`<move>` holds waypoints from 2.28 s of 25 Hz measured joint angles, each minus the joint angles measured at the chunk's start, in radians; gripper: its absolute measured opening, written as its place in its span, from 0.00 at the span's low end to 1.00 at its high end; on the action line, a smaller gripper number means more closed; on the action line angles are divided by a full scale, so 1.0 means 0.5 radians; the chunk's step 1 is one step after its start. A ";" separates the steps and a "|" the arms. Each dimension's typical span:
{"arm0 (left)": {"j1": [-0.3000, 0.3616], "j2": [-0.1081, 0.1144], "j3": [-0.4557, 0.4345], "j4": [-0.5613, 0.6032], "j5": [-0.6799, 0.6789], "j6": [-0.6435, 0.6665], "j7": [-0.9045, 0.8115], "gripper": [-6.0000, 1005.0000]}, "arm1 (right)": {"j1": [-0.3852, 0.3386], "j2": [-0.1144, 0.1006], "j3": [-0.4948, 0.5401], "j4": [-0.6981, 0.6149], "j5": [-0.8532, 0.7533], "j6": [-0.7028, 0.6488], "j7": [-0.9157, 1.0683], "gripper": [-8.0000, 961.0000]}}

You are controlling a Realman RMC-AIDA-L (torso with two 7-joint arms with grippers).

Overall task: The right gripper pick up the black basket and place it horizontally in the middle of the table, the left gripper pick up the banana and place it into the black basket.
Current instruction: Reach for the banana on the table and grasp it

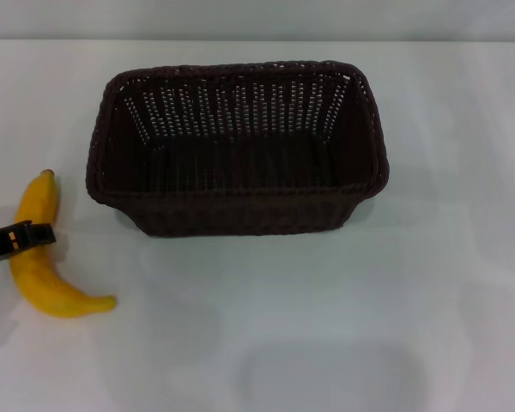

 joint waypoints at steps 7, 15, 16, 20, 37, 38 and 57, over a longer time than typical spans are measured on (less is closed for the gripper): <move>-0.027 0.001 -0.003 0.008 0.009 0.001 -0.003 0.52 | -0.002 0.012 0.009 -0.008 -0.028 -0.001 -0.001 0.75; -0.077 0.005 -0.032 0.045 0.011 0.050 0.011 0.52 | -0.025 0.020 0.013 -0.015 -0.027 0.000 -0.001 0.75; -0.088 0.006 -0.046 0.050 0.011 0.053 0.019 0.52 | -0.026 0.021 0.013 -0.015 -0.027 0.000 -0.001 0.75; -0.122 0.007 -0.066 0.085 0.017 0.071 0.029 0.52 | -0.027 0.023 0.014 -0.007 -0.026 0.002 0.004 0.75; -0.326 0.011 -0.141 0.588 0.029 0.024 0.183 0.51 | -0.047 0.042 0.016 -0.016 -0.025 0.029 0.015 0.75; -0.348 0.011 -0.149 0.611 0.032 -0.019 0.186 0.51 | -0.048 0.044 0.016 -0.017 -0.026 0.037 0.015 0.75; -0.328 0.004 -0.143 0.674 0.056 -0.054 0.191 0.51 | -0.079 0.049 0.000 -0.050 -0.024 0.089 0.015 0.75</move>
